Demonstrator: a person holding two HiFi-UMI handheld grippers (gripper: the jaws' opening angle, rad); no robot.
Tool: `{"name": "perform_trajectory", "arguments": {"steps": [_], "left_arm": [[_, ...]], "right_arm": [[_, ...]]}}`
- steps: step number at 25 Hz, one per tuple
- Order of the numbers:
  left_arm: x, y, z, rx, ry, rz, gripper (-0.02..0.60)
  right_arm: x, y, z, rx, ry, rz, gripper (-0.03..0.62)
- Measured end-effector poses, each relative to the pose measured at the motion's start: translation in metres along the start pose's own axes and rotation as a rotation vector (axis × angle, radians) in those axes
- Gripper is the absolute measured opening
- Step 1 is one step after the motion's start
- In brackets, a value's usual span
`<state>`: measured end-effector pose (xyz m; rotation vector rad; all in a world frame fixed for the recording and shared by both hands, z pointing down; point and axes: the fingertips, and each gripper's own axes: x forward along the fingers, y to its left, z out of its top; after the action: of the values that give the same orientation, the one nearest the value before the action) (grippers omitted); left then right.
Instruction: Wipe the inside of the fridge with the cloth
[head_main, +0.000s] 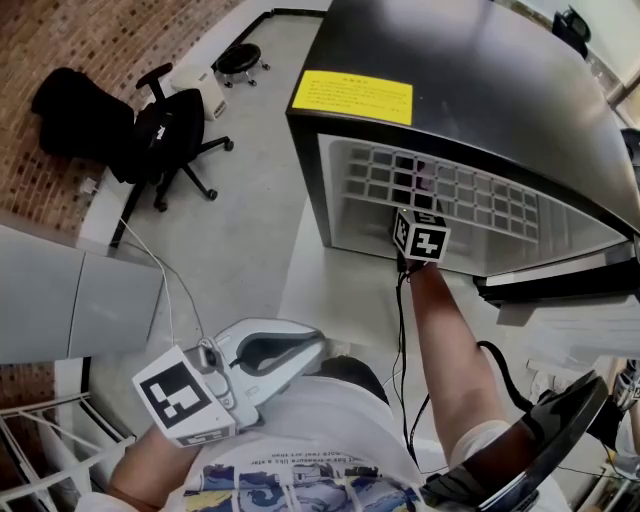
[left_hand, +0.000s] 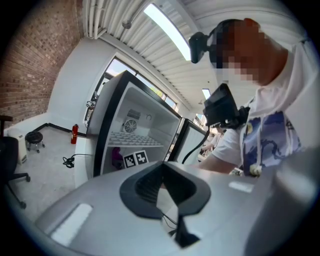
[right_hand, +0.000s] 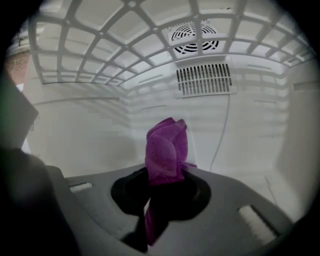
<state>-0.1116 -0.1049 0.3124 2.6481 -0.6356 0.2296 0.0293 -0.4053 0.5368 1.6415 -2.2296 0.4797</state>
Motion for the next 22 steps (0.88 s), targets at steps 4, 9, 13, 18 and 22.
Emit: {"name": "perform_trajectory", "arguments": {"steps": [4,9,13,18,22], "left_arm": [[-0.013,0.004,-0.003,-0.013,-0.005,0.024,0.008],[-0.026,0.006,-0.007,-0.024,-0.01,0.046,0.008],[-0.036,0.006,-0.01,-0.022,-0.011,0.055,0.008],[-0.043,0.002,-0.013,-0.017,-0.011,0.052,0.008],[-0.045,-0.003,-0.014,-0.011,-0.013,0.028,0.008]], "right_arm": [[0.007,0.025,0.004,0.015,-0.009,0.044,0.052],[0.014,0.051,0.008,0.067,-0.025,0.103,0.052],[0.015,0.07,0.01,0.074,-0.029,0.138,0.052],[0.007,0.088,0.022,0.157,-0.072,0.216,0.052],[-0.01,0.085,0.033,0.218,-0.119,0.223,0.052]]}}
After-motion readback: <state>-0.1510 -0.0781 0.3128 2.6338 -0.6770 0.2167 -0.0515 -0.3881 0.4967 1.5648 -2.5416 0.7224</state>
